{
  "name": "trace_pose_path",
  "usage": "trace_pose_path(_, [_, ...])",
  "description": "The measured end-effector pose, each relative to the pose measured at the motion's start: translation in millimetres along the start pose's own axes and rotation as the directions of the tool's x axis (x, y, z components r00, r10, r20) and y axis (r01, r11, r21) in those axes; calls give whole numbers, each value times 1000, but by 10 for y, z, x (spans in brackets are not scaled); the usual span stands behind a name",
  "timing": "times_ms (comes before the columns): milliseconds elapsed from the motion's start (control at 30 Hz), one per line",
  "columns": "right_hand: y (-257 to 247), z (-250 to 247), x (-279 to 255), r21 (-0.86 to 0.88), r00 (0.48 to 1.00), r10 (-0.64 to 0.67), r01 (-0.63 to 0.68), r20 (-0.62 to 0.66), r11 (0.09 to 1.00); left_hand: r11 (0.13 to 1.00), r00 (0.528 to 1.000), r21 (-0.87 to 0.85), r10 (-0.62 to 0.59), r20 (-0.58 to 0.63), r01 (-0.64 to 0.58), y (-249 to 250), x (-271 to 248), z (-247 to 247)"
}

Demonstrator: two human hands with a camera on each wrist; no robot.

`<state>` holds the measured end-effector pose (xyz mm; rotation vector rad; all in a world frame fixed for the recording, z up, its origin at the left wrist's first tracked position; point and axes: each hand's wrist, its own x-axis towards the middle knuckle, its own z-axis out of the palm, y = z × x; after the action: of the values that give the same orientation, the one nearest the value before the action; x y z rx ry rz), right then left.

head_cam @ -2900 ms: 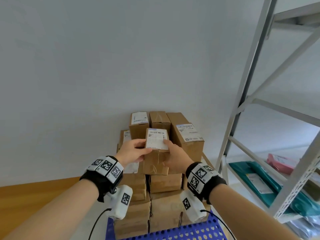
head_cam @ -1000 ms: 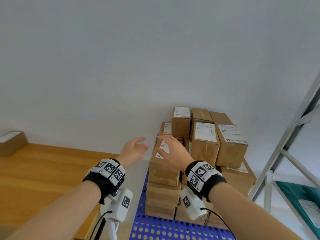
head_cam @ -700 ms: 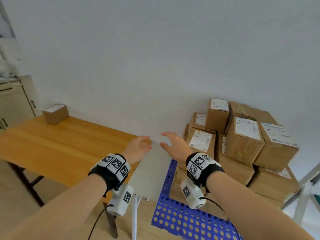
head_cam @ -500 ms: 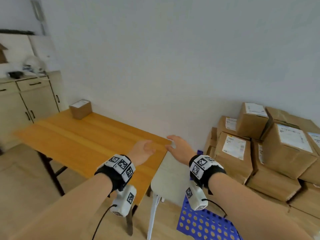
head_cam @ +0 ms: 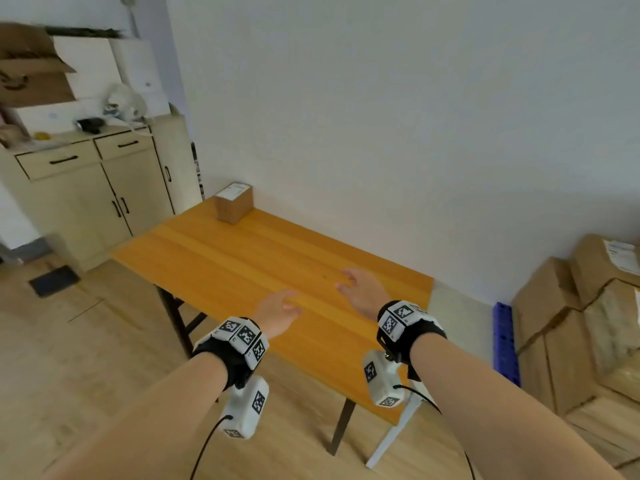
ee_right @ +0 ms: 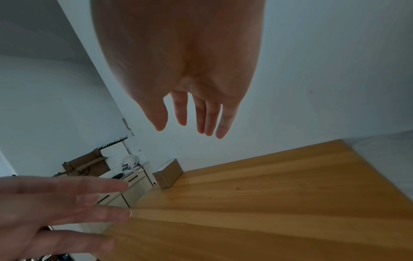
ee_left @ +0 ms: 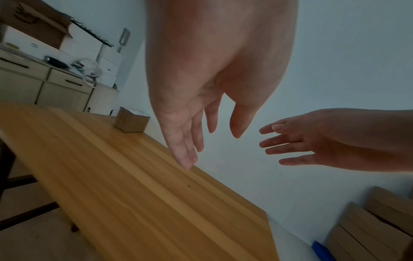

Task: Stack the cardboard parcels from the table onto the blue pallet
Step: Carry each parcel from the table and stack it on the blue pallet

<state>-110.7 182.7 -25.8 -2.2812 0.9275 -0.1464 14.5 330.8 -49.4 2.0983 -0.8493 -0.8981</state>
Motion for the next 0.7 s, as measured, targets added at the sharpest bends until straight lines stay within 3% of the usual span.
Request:
trace_pose_path(433, [-641, 941, 1484, 109, 991, 84, -96, 107, 989, 993, 988, -60, -109, -113, 102, -891, 1047, -1188])
trace_pose_path(700, [-1077, 1315, 2848, 171, 988, 102, -121, 114, 978, 979, 980, -57, -199, -14, 198, -1156, 2152, -2044])
